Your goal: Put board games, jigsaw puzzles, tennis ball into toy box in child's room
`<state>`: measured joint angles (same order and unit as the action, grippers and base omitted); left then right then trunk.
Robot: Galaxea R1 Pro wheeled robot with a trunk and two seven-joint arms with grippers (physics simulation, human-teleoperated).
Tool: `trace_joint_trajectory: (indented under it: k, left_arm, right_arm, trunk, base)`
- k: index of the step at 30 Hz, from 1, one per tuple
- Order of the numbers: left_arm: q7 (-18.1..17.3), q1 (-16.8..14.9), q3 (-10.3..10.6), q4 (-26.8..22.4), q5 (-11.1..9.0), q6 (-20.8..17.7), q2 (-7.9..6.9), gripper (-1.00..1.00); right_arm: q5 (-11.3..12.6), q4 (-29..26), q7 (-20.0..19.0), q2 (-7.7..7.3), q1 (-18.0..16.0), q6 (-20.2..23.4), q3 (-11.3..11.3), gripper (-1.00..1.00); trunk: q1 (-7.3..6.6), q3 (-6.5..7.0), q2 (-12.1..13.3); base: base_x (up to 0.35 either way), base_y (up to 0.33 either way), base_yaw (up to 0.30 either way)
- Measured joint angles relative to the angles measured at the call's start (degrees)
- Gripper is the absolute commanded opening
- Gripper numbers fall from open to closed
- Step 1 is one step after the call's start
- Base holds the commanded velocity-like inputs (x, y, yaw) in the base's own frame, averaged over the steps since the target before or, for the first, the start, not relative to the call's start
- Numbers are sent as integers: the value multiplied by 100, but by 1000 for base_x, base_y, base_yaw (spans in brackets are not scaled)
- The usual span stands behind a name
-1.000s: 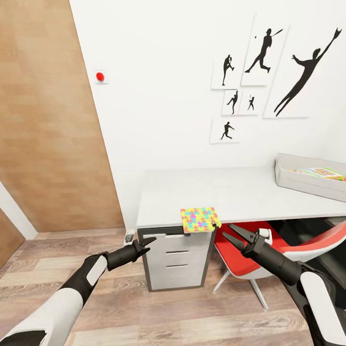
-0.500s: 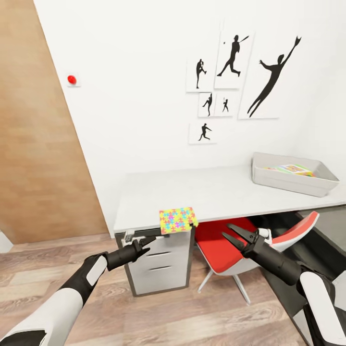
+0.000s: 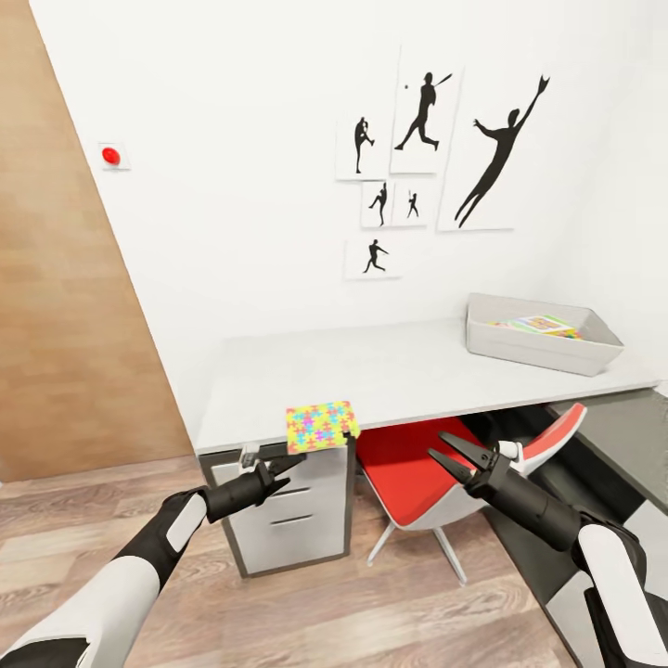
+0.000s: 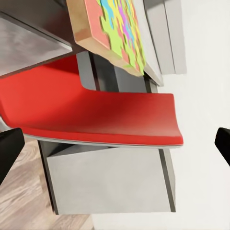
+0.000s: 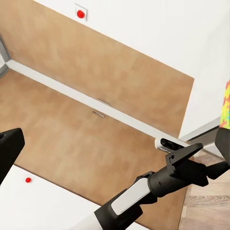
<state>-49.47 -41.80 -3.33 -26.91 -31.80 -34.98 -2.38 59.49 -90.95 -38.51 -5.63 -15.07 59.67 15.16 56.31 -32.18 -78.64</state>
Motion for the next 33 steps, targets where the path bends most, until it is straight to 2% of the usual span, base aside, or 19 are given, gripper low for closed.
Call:
trace_joint_trajectory:
  k: [13,23,33]
  left_arm:
    - [-3,0,4,0,1,18,0,100]
    - [-3,-1,8,0,1,23,0,100]
    - [-12,0,3,-1,1,17,0,100]
  right_arm:
    - [2,2,0,6,0,0,-10,100]
    - [3,2,7,8,1,-2,-18,100]
    - [1,6,8,9,0,-4,-21,100]
  trunk:
    - [-1,1,0]
    - [0,44,0]
    - [0,57,0]
  base:
    - [56,-16,-5]
    - [12,0,-115]
    - [1,0,-25]
